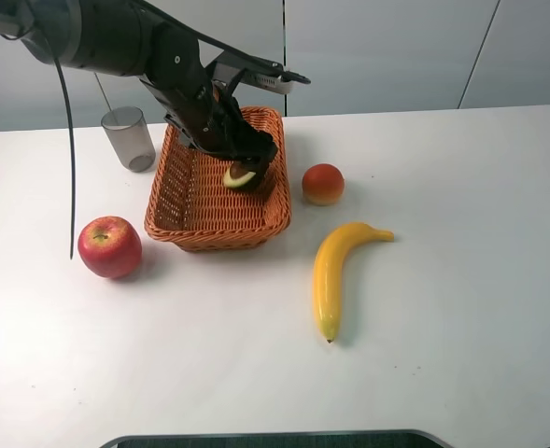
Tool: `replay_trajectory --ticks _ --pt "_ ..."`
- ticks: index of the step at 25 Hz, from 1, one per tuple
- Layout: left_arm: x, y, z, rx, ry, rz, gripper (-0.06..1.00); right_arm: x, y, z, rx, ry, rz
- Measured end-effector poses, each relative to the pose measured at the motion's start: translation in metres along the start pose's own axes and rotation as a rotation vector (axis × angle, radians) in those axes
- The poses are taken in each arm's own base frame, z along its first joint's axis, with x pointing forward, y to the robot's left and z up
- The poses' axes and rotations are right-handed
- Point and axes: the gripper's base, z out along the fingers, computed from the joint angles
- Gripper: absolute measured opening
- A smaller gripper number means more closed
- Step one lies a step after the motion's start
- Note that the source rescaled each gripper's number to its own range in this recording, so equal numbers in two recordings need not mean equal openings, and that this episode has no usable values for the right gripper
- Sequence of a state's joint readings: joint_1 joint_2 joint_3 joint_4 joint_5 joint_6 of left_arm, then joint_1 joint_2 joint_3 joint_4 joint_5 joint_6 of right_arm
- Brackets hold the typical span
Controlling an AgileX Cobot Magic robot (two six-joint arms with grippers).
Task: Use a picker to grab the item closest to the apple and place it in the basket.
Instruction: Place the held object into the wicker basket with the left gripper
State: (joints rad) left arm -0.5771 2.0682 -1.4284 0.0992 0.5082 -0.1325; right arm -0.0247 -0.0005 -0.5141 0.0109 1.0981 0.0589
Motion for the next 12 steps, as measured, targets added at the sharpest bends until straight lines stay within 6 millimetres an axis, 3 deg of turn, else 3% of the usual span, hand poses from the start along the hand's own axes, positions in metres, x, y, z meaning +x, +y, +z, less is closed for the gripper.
replay_trajectory --ticks 8,12 --pt "0.002 0.000 0.000 -0.004 0.022 0.002 0.97 0.000 0.000 0.000 0.000 0.000 0.000" --pt "-0.003 0.002 -0.024 -0.009 0.021 -0.003 0.99 0.000 0.000 0.000 0.000 0.000 0.000"
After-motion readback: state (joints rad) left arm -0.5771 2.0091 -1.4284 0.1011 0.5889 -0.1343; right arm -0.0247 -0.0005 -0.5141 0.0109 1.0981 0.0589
